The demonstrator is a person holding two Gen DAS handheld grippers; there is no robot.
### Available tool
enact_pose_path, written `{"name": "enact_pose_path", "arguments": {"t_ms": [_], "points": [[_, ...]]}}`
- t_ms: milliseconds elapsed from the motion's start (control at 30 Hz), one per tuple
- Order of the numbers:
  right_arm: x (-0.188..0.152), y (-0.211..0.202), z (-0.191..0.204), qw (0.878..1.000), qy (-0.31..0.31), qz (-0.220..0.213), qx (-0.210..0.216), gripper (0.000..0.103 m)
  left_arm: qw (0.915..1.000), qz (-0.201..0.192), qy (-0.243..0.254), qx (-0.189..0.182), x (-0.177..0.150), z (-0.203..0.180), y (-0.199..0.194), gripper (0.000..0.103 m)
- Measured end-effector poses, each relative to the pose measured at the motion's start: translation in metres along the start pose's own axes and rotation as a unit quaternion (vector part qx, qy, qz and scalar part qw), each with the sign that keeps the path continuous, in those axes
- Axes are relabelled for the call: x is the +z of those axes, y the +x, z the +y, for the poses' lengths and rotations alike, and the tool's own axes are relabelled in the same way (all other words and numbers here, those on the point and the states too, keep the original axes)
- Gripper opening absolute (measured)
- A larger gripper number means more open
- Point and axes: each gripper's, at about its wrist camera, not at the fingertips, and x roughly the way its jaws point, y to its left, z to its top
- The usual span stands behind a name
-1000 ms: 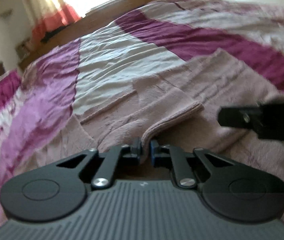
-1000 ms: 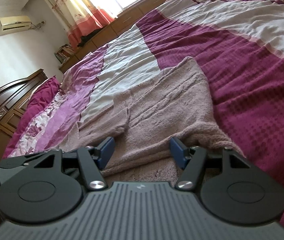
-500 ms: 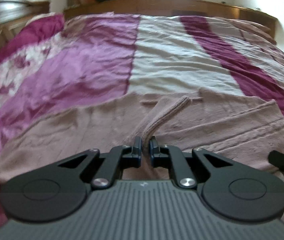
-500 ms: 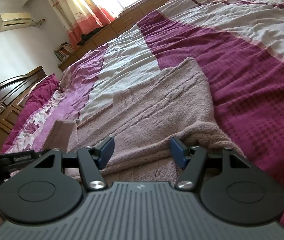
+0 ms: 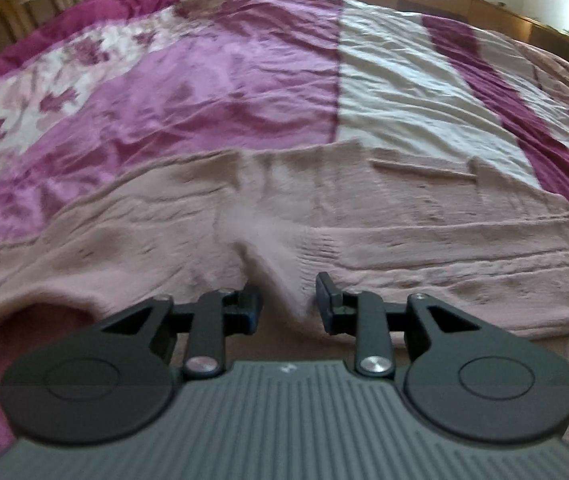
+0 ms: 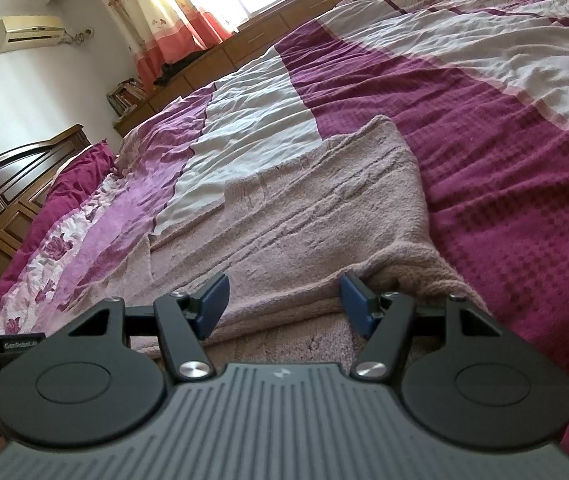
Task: Fold small clothes
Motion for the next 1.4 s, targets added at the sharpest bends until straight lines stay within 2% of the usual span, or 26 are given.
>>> {"name": "enact_pose_path", "arguments": {"t_ms": [233,600,733,800,867,1067,1233,1400], "points": [[0.000,0.000,0.000,1.000,-0.004,0.003,-0.002,0.069,0.9981,0.024,-0.053,-0.018,0.000,0.036,-0.003,0.032],[0.001,0.000,0.008,0.999,-0.028,0.020,-0.022,0.069,0.9976,0.011,-0.067,-0.009,0.005,0.071,-0.015,0.040],[0.002,-0.003,0.013,0.999,-0.028,0.033,-0.030,0.069,0.9970,0.009,-0.073,-0.024,0.009,0.078,-0.014,0.040],[0.004,-0.005,0.014,0.998,-0.024,0.041,-0.031,0.069,0.9972,0.008,-0.068,-0.032,0.012,0.078,-0.011,0.044],[0.006,-0.009,0.013,0.998,-0.013,0.043,-0.031,0.069,0.9974,0.008,-0.063,-0.034,0.015,0.076,-0.007,0.049],[0.013,-0.018,0.003,0.998,0.033,0.043,-0.032,0.069,0.9949,0.035,-0.073,-0.060,0.024,0.074,0.022,0.049],[0.016,-0.022,-0.010,0.997,0.068,0.030,-0.037,0.069,0.9961,0.037,-0.042,-0.068,0.023,0.062,0.036,0.049],[0.020,-0.019,-0.028,0.990,0.139,0.028,-0.019,0.069,0.9965,0.034,-0.024,-0.073,0.022,0.055,0.041,0.047]]}}
